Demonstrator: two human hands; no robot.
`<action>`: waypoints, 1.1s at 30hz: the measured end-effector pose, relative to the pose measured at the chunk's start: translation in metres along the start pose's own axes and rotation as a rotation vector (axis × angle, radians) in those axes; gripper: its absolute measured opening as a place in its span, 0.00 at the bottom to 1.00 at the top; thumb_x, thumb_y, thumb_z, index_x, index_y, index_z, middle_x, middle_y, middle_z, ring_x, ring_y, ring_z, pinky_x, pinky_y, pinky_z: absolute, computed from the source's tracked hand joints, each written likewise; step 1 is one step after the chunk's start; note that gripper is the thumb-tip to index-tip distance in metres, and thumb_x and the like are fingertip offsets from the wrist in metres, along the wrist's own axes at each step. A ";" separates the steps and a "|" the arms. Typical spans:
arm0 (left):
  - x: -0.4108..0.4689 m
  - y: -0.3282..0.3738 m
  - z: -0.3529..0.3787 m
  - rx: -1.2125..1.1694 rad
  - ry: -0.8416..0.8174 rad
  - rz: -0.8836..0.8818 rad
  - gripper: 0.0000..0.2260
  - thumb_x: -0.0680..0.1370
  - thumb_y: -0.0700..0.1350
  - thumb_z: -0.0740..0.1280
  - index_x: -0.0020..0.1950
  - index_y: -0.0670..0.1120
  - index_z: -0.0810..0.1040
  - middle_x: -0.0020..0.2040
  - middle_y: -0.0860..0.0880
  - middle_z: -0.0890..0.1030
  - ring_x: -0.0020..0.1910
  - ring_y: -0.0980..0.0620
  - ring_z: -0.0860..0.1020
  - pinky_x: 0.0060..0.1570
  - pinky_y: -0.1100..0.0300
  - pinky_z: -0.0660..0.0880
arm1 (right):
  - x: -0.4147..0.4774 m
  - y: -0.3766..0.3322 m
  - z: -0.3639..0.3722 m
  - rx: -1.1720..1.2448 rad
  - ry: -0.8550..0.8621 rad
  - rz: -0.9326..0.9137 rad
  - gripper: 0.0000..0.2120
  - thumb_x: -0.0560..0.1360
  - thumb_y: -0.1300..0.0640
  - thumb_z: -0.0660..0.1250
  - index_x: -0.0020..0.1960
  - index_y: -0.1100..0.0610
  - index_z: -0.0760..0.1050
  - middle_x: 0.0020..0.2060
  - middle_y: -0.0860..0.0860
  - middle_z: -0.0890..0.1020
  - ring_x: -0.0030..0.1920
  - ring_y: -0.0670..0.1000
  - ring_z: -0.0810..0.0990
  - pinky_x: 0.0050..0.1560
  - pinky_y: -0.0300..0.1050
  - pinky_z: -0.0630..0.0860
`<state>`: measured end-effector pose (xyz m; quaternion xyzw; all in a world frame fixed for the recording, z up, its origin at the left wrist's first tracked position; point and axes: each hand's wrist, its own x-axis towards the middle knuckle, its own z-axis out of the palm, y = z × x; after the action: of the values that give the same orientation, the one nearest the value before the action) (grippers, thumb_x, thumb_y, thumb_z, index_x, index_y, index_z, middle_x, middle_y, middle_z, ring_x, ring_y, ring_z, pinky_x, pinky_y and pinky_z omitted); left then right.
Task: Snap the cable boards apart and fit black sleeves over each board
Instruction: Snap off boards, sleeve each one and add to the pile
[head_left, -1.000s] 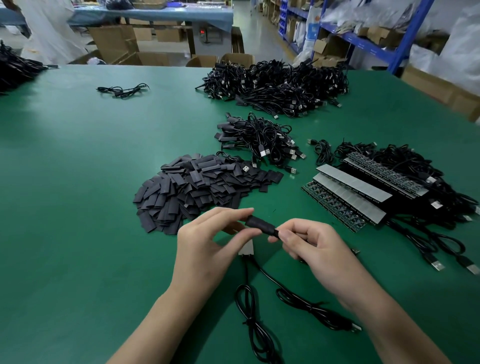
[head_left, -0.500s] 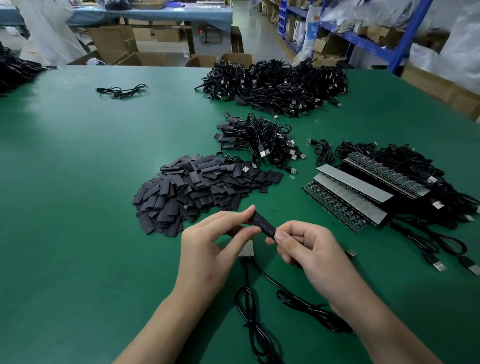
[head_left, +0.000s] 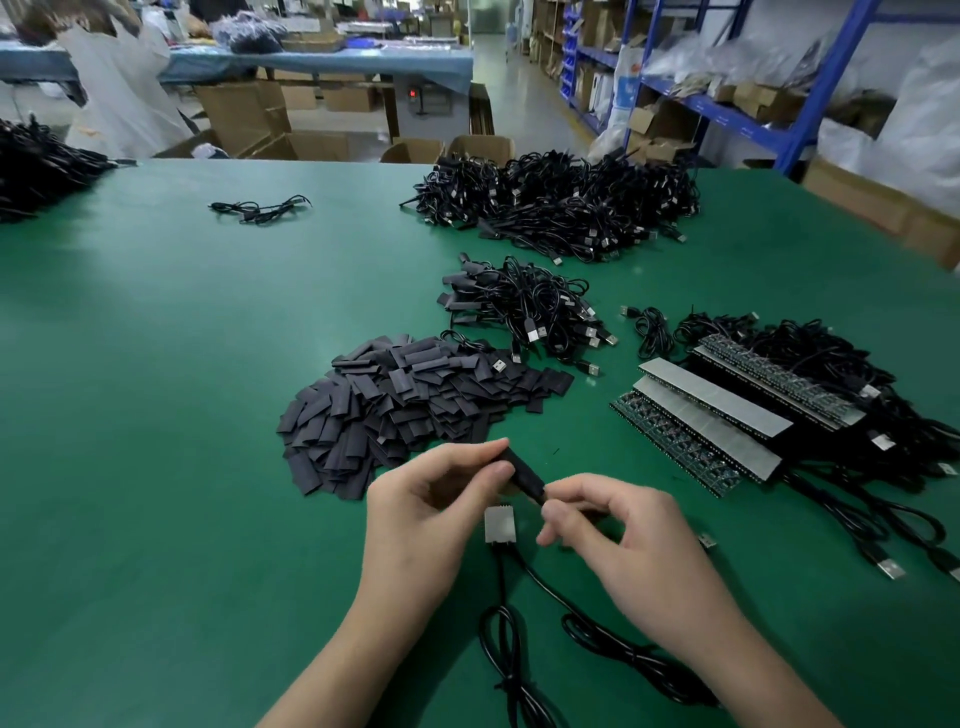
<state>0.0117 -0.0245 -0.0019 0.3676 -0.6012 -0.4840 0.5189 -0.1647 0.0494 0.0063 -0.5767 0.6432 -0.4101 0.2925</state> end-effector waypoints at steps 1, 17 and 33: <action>0.001 0.000 -0.001 -0.061 0.016 -0.040 0.07 0.75 0.40 0.75 0.51 0.50 0.88 0.42 0.48 0.88 0.43 0.49 0.87 0.44 0.61 0.82 | -0.001 0.001 -0.003 -0.083 0.022 -0.020 0.04 0.78 0.44 0.70 0.51 0.39 0.83 0.43 0.37 0.85 0.48 0.38 0.82 0.50 0.30 0.74; 0.009 -0.001 -0.026 0.910 -0.402 0.092 0.30 0.70 0.75 0.65 0.64 0.59 0.81 0.55 0.62 0.74 0.61 0.60 0.71 0.62 0.56 0.72 | 0.039 -0.016 -0.028 -0.315 0.385 -0.157 0.10 0.81 0.55 0.68 0.59 0.51 0.85 0.47 0.42 0.85 0.43 0.42 0.82 0.40 0.41 0.79; 0.012 -0.002 -0.029 0.522 -0.416 0.044 0.19 0.67 0.57 0.82 0.53 0.58 0.79 0.49 0.62 0.80 0.49 0.57 0.80 0.48 0.66 0.76 | 0.136 -0.084 -0.026 -0.447 0.044 -0.163 0.13 0.83 0.45 0.63 0.55 0.51 0.82 0.48 0.50 0.84 0.39 0.41 0.79 0.37 0.38 0.74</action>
<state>0.0378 -0.0420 -0.0013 0.3682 -0.8058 -0.3670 0.2835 -0.1671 -0.0789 0.1049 -0.6682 0.6754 -0.2921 0.1093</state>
